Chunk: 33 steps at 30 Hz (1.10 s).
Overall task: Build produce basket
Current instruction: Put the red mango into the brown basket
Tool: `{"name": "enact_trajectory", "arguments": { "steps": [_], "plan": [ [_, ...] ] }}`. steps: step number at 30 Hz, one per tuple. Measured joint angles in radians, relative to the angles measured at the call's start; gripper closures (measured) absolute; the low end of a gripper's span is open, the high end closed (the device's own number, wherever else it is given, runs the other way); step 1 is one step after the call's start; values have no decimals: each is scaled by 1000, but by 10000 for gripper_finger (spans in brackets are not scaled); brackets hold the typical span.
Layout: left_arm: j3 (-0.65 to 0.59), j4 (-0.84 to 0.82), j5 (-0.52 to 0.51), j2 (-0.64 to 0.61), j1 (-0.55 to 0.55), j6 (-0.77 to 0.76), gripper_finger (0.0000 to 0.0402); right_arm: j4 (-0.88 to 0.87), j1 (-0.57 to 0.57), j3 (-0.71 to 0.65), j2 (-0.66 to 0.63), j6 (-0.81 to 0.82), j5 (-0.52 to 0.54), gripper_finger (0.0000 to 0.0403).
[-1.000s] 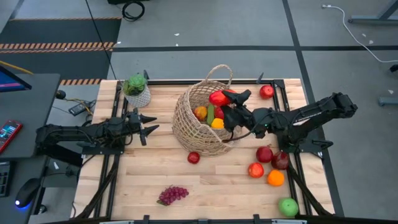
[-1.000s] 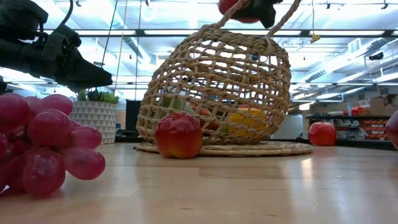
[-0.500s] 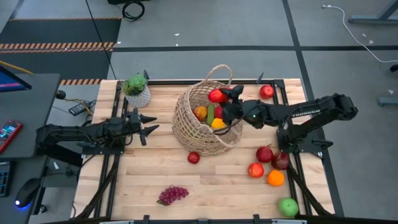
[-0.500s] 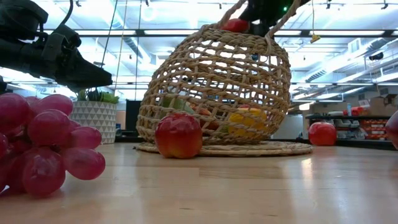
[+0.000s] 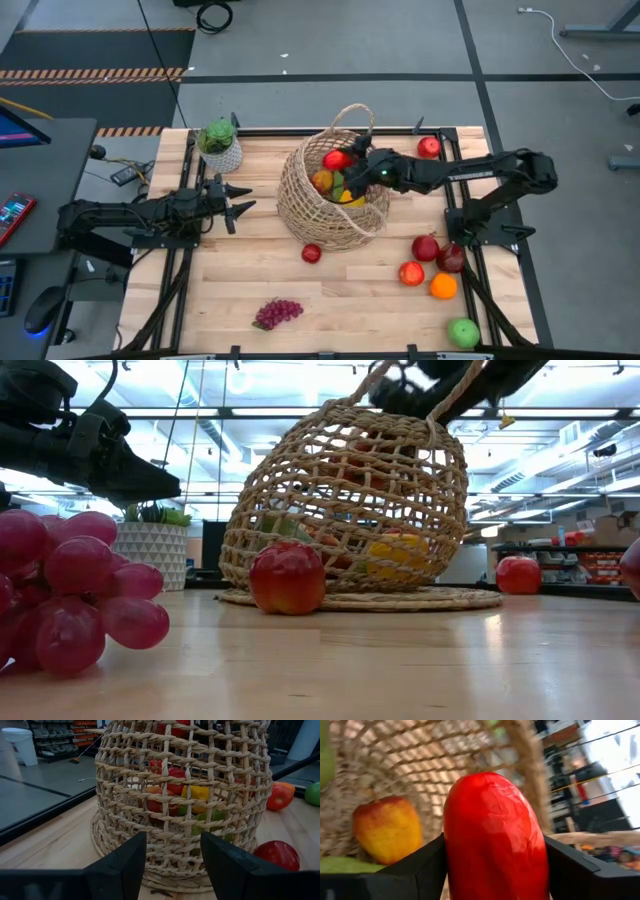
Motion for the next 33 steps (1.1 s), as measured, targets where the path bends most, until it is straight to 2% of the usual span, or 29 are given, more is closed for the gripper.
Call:
{"name": "enact_trajectory", "arguments": {
  "steps": [13, 20, 27, 33],
  "plan": [
    [0, 0, 0, 0, 0, 0, 209, 97, -6, 0, 152, 3, 14, 119],
    [0, 0, 0, 0, 0, 0, 205, 95, -4, 0, 155, 2, 35, 119],
    [0, 0, 0, 0, 0, 0, 206, 97, -3, 0, 155, 28, 133, 105],
    [0, 1, 0, 0, 0, 0, 208, 101, 11, 0, 155, 62, 133, 92]
  ]
}}
